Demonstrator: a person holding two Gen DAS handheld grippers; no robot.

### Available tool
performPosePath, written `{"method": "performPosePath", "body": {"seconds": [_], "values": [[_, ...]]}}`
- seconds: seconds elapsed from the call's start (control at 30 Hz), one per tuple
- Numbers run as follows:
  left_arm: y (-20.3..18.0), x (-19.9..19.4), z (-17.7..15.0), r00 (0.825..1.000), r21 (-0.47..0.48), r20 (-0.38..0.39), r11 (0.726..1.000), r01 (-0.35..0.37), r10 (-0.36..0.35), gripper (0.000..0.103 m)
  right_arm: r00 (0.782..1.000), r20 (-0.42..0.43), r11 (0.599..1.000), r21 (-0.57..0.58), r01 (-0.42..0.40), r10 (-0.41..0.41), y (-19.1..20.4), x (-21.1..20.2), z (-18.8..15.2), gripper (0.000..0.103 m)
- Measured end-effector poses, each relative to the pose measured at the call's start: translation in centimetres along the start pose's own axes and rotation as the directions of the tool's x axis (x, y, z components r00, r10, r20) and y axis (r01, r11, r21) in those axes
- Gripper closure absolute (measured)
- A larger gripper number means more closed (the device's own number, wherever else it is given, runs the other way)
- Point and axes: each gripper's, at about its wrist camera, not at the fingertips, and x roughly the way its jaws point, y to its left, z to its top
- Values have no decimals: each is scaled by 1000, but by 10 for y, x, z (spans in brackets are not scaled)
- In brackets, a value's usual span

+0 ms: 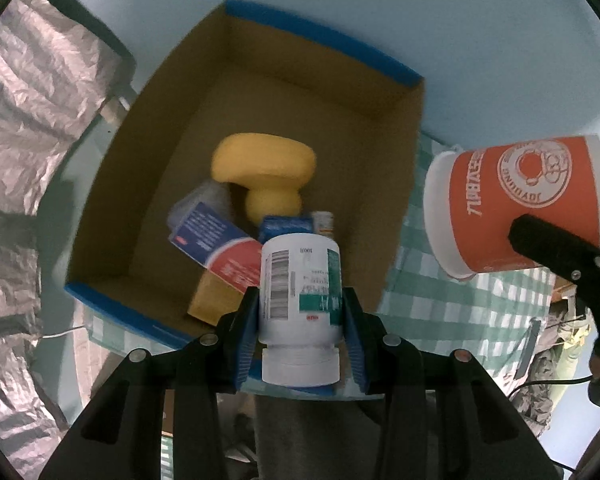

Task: Organize objects
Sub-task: 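Carry the orange cup and pill bottle over the cardboard box with both tools, then open both tools to drop the orange cup and pill bottle inside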

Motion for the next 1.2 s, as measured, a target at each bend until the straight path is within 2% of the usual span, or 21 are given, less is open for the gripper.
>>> {"method": "performPosePath", "body": {"seconds": [0.43, 0.73, 0.77, 0.8, 0.87, 1.0, 1.2], "values": [[37, 20, 22, 1000, -34, -17, 999, -16, 15, 63, 999, -37, 998, -69, 12, -15, 32, 46, 53, 28], [56, 29, 28, 999, -71, -31, 997, -12, 10, 62, 990, -67, 989, -93, 116, -122, 41, 68, 69, 28], [57, 27, 29, 1000, -75, -26, 997, -4, 2, 55, 990, -62, 988, -94, 123, -129, 41, 67, 69, 27], [57, 25, 29, 1000, -77, -24, 997, 1, -3, 41, 989, -55, 987, -93, 129, -135, 42, 65, 70, 26], [58, 20, 29, 1000, -81, -15, 997, 1, -2, 23, 989, -40, 987, -86, 136, -140, 41, 60, 69, 24], [57, 9, 25, 999, -71, -6, 997, -39, 39, 22, 992, -19, 991, -48, 126, -128, 35, 45, 68, 24], [50, -15, 8, 1000, -67, 11, 998, -22, 22, 13, 993, -17, 993, -2, 115, -115, 28, 26, 61, 23]]}}
